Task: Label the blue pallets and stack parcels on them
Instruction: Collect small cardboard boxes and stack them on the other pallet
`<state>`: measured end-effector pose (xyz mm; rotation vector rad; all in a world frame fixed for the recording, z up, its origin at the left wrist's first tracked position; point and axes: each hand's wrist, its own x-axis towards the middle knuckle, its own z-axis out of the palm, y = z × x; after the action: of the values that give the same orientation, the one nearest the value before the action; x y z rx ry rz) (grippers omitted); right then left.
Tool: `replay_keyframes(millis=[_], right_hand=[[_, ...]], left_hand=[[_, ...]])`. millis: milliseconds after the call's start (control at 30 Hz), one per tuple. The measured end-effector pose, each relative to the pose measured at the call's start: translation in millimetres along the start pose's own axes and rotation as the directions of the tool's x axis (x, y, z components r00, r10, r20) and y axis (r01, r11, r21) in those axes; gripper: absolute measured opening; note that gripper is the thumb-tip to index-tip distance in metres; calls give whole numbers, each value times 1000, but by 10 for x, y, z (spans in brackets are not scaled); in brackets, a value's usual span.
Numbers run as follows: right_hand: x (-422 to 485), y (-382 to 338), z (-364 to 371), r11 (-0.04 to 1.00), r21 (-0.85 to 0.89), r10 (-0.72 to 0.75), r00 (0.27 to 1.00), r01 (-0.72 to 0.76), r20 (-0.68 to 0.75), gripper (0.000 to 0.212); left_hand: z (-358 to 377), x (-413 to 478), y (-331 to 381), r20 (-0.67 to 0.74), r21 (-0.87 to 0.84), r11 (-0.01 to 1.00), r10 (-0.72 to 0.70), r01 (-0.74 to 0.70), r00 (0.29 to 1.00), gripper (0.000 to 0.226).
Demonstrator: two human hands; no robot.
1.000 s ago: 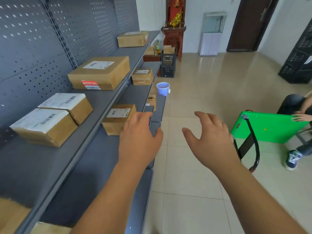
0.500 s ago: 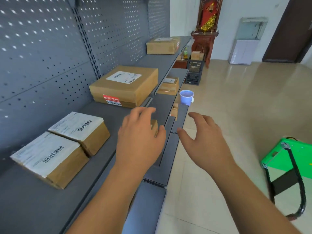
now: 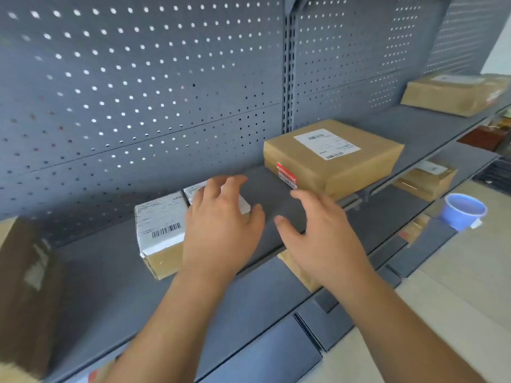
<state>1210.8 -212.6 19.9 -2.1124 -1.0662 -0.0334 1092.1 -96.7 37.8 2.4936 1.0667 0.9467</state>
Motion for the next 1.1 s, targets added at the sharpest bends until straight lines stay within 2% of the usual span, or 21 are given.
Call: replay_keyframes(millis=[200, 400, 633, 800, 933, 1100], right_hand=[[290, -223, 301, 983, 56, -179, 977, 174, 113, 57], [457, -578, 640, 943, 48, -332, 935, 329, 121, 52], [536, -670, 973, 924, 49, -380, 899, 379, 218, 53], [590, -670, 1054, 935, 38, -352, 908, 352, 226, 47], [613, -666, 1038, 943, 27, -328, 911, 332, 252, 41], [586, -609, 1009, 934, -38, -327, 893, 356, 310, 51]], left_hand=[[-212, -85, -371, -114, 211, 945, -230, 250, 966, 51], [-245, -210, -658, -141, 276, 877, -368, 394, 919, 58], [-284, -248, -944, -119, 231, 864, -432, 448, 894, 52], [-313, -229, -1063, -127, 194, 863, -450, 467, 884, 50], [-333, -222, -1035, -92, 231, 859, -449, 457, 889, 66], [-321, -241, -1039, -28, 293, 834, -481, 467, 876, 72]])
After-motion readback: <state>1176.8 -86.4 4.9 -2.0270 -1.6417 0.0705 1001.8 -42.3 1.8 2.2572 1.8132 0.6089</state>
